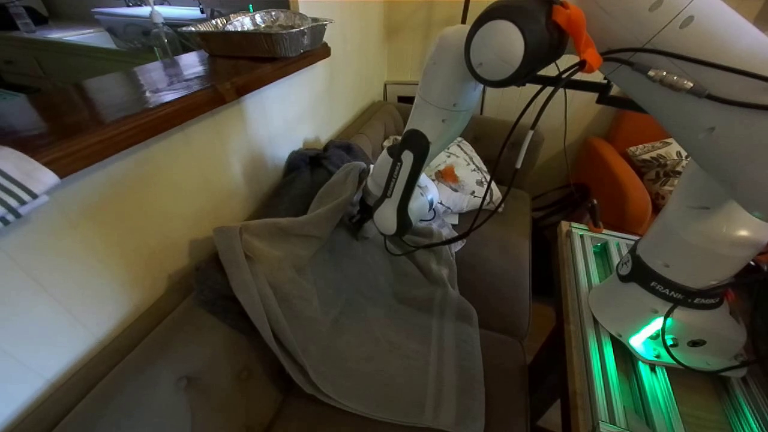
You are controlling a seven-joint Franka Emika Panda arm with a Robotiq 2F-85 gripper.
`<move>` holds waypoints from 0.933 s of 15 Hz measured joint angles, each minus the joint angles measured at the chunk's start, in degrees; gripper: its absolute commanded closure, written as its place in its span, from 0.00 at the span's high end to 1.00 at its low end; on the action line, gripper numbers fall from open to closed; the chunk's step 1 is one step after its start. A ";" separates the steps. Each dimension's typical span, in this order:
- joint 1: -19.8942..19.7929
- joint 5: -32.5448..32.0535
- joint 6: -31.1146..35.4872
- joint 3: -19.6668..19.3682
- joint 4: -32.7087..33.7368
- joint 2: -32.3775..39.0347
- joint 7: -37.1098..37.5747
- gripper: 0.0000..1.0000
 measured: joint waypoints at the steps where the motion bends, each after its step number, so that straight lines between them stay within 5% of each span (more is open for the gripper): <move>1: 0.44 0.59 0.92 -1.18 -0.24 -0.28 0.00 0.02; 11: 22.39 13.58 2.69 -34.35 0.65 -6.16 -4.06 0.02; 14: 22.68 12.97 -0.17 -35.55 4.51 -6.22 -4.26 0.07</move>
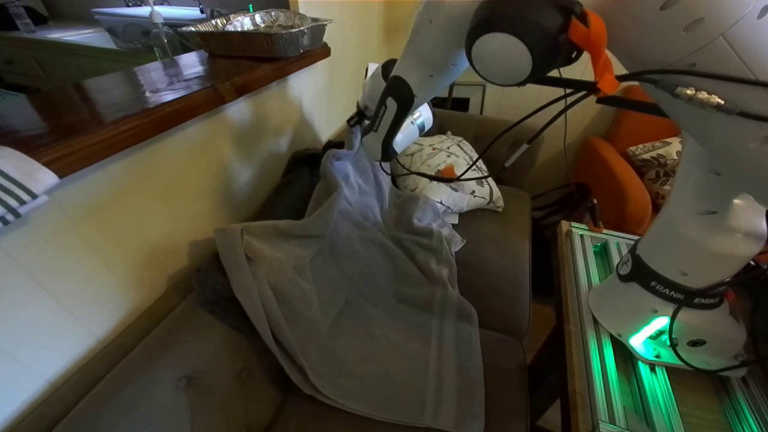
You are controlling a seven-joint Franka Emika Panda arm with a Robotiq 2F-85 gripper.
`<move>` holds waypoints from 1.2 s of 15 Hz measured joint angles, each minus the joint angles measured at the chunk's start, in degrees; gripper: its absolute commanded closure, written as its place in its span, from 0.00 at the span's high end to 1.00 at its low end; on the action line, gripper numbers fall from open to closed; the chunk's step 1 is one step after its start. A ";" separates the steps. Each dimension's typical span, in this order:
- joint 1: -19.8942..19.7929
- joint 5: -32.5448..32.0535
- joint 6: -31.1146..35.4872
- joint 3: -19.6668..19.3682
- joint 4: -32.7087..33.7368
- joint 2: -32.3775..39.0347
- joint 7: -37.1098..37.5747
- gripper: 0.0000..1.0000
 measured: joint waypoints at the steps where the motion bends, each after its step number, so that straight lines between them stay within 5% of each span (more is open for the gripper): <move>1: -1.40 -0.32 -0.09 2.04 1.24 -0.09 0.05 0.07; 4: -4.10 -0.77 -0.08 5.65 2.93 -0.04 0.05 0.07; 11: -4.52 -0.61 -0.14 5.29 3.63 0.39 0.07 0.02; 18: -9.09 -0.40 -5.30 2.87 18.18 7.89 2.54 0.02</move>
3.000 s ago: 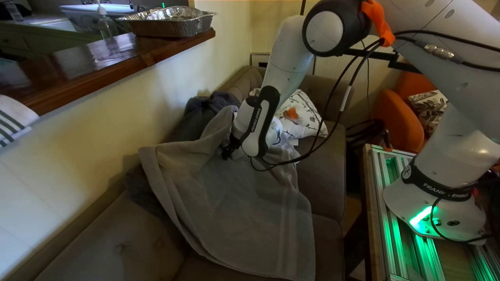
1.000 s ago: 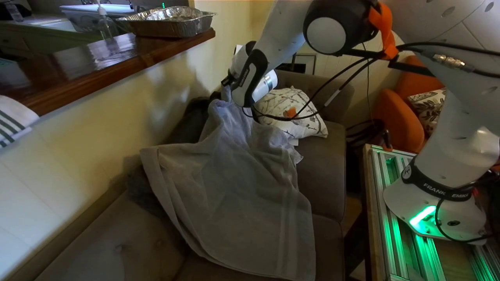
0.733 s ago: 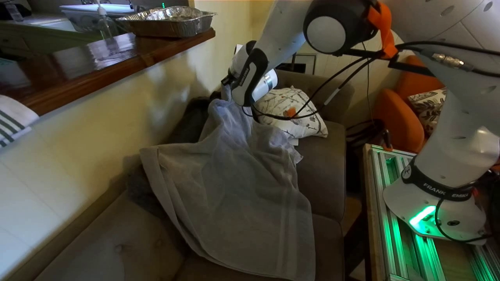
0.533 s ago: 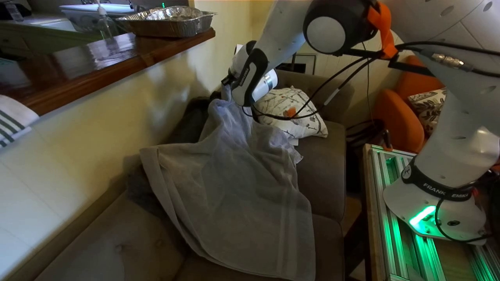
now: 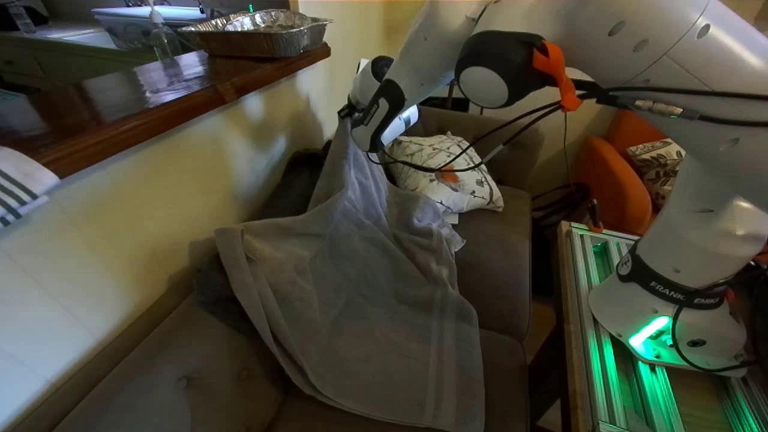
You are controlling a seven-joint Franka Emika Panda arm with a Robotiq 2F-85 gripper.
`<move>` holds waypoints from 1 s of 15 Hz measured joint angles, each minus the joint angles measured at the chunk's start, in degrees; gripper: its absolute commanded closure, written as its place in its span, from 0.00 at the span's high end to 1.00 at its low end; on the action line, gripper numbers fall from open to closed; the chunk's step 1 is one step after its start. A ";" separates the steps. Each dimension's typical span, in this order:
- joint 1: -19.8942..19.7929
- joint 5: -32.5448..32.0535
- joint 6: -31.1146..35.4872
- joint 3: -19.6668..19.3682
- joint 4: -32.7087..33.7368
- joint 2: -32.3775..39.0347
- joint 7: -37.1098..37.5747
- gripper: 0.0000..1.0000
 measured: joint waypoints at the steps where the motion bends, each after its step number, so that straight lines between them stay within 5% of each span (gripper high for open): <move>1: -0.58 0.00 -1.29 -0.34 2.38 1.17 0.94 0.02; 15: -8.27 0.05 -19.76 2.42 28.60 13.57 17.33 0.05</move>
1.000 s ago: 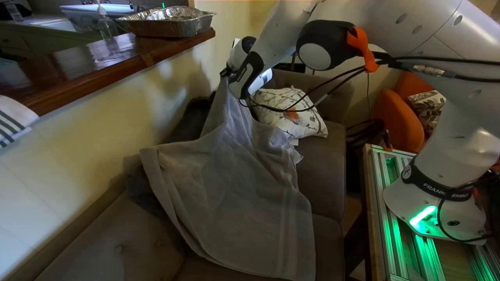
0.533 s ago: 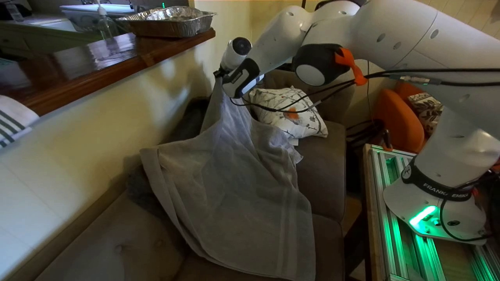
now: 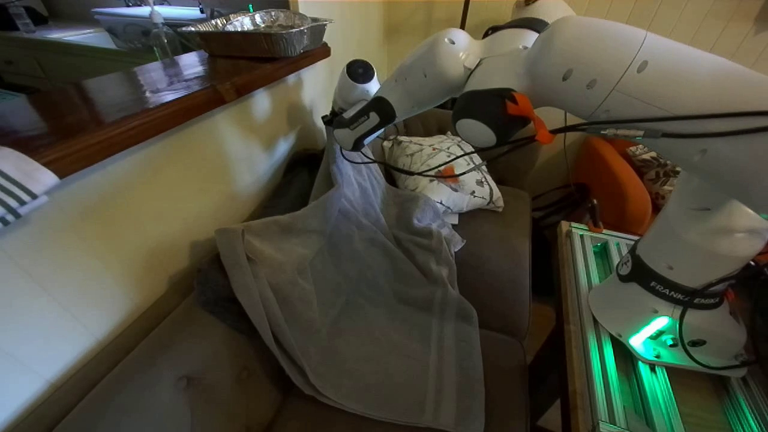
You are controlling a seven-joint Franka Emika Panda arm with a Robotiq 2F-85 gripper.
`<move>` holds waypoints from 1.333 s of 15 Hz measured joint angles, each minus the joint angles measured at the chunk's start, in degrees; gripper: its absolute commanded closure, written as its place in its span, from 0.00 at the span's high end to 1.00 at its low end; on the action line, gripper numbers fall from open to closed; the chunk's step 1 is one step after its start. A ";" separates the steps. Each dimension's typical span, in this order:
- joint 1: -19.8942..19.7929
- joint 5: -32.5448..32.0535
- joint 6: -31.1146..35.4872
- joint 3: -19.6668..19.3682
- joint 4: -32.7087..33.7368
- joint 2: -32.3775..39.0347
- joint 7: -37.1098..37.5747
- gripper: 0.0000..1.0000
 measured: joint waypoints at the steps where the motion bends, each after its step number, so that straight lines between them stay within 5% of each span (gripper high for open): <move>1: -0.50 0.00 -1.16 0.22 1.38 0.63 0.36 0.32; 2: -1.05 0.00 -2.47 0.70 2.63 1.14 0.41 0.33; 10: -3.89 -1.82 -4.24 3.96 6.84 1.54 -0.22 0.87; 12: -5.18 -1.74 -3.51 7.36 6.23 -0.11 -3.62 0.99; 20: -12.69 -1.39 -1.97 26.77 -6.92 -13.47 -21.34 1.00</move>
